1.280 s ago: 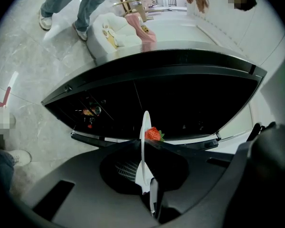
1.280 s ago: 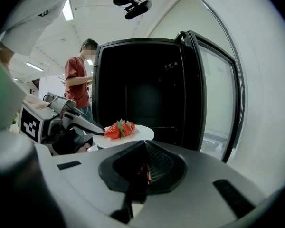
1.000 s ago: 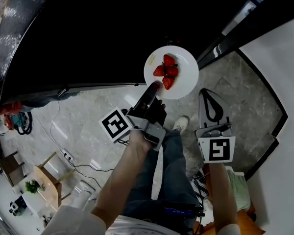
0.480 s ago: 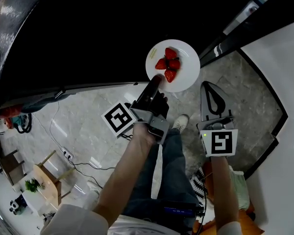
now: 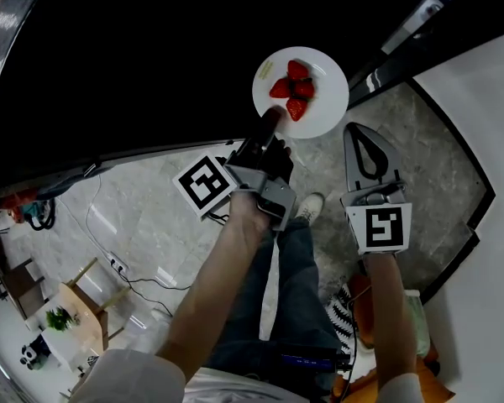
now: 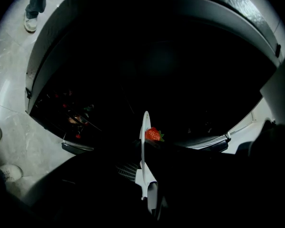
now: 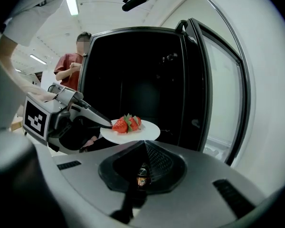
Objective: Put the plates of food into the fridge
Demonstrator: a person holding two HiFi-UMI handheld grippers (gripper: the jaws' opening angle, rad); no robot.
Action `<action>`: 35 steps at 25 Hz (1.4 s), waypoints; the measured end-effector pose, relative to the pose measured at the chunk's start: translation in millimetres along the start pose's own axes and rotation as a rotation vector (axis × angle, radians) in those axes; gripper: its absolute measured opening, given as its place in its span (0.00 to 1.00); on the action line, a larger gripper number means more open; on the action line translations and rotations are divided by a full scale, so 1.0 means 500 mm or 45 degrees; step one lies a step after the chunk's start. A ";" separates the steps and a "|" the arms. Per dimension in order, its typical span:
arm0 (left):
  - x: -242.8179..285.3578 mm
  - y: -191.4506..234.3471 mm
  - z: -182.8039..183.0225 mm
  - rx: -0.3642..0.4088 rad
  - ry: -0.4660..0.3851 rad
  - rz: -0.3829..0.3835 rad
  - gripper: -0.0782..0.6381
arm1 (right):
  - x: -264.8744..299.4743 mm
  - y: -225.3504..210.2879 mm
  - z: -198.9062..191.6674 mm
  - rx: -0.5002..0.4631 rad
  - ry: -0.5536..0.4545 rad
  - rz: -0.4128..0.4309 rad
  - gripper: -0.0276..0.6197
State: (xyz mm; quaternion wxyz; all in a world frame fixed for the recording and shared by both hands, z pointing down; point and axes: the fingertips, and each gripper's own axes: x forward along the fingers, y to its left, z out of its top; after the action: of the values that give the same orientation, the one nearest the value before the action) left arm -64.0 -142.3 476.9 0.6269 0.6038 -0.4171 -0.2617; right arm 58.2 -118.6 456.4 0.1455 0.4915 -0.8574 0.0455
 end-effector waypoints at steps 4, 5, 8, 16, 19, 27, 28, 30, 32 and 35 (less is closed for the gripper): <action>0.001 -0.002 -0.002 0.006 -0.014 -0.004 0.13 | -0.006 0.005 -0.001 -0.003 -0.006 0.016 0.06; 0.003 -0.001 -0.001 0.002 -0.016 -0.002 0.13 | -0.003 0.006 -0.001 -0.008 -0.005 0.023 0.06; 0.005 0.006 0.001 -0.013 -0.022 0.011 0.13 | 0.007 0.011 -0.004 -0.007 0.005 0.040 0.06; 0.012 0.018 0.011 -0.024 -0.058 0.028 0.13 | 0.025 0.023 0.001 -0.009 -0.016 0.081 0.06; 0.015 0.017 0.014 -0.021 -0.065 0.022 0.13 | 0.024 0.030 -0.003 -0.012 -0.012 0.091 0.06; 0.015 0.024 0.013 -0.036 -0.085 0.025 0.13 | 0.017 0.047 -0.010 -0.016 -0.016 0.101 0.06; 0.016 0.026 0.013 -0.044 -0.088 0.025 0.13 | 0.016 0.050 -0.012 -0.017 -0.018 0.102 0.06; 0.020 0.026 0.015 -0.056 -0.092 0.022 0.13 | 0.018 0.054 -0.013 -0.013 -0.016 0.104 0.06; 0.032 0.021 0.022 -0.067 -0.098 0.020 0.13 | 0.027 0.050 -0.011 -0.010 -0.009 0.110 0.06; 0.060 0.016 0.034 -0.082 -0.107 0.023 0.13 | 0.052 0.029 -0.006 0.012 -0.005 0.110 0.06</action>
State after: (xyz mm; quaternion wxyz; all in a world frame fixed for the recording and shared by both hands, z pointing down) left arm -64.3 -175.5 489.8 0.6303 0.5678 -0.4399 -0.2946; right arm 33.9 -132.3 467.7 0.1393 0.4547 -0.8780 0.0549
